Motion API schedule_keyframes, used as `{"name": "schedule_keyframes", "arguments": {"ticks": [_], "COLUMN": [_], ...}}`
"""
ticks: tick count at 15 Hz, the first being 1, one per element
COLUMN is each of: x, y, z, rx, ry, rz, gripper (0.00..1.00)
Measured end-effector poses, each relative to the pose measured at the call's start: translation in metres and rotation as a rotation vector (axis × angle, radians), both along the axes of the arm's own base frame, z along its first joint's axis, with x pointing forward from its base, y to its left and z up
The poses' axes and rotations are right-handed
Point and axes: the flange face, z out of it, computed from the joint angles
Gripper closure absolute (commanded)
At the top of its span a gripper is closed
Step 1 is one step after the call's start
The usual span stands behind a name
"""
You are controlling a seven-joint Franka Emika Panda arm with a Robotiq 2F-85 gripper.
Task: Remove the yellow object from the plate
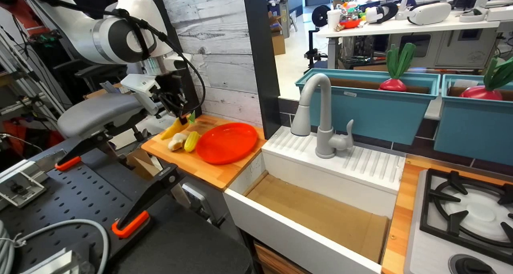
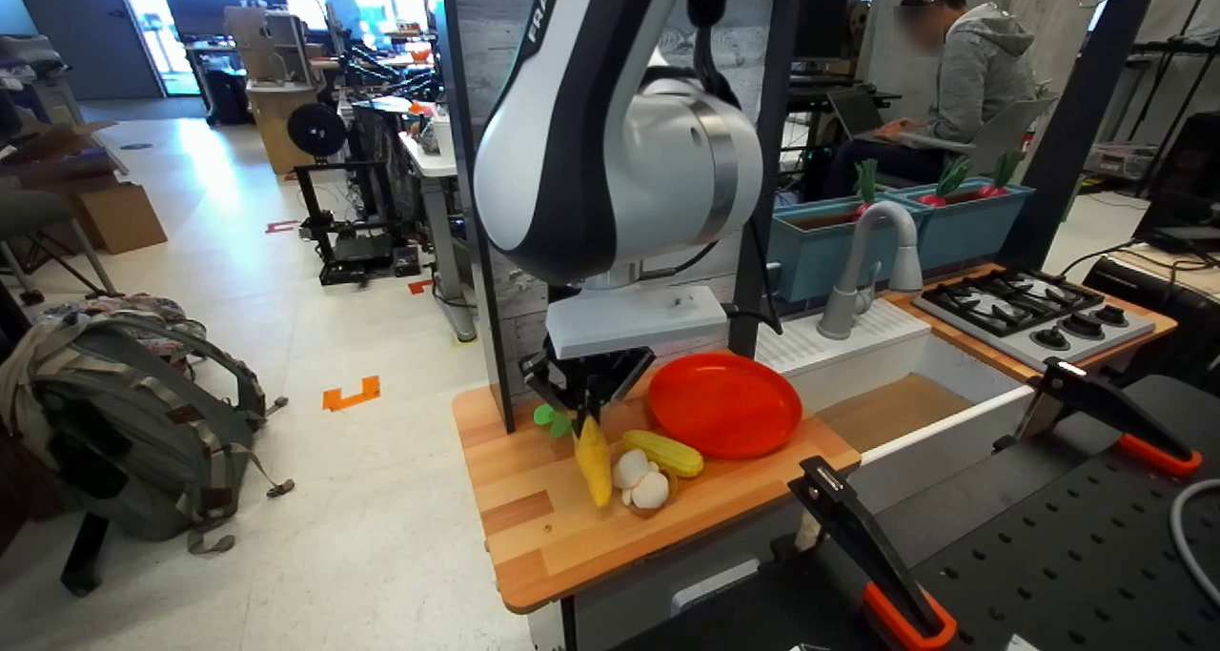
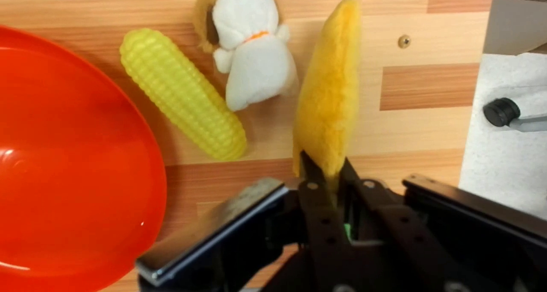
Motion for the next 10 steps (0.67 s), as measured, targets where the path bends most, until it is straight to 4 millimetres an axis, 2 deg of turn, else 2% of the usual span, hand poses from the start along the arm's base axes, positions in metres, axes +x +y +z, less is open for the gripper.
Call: {"name": "schedule_keyframes", "arguments": {"ticks": [3, 7, 8, 10], "x": [0.003, 0.005, 0.004, 0.003], "y": [0.002, 0.004, 0.004, 0.006], "z": [-0.011, -0.015, -0.015, -0.016], "rx": [-0.014, -0.033, -0.041, -0.056], "ry": [0.034, 0.047, 0.048, 0.046], "rz": [0.012, 0.040, 0.051, 0.078], "gripper": [0.36, 0.07, 0.01, 0.00]}}
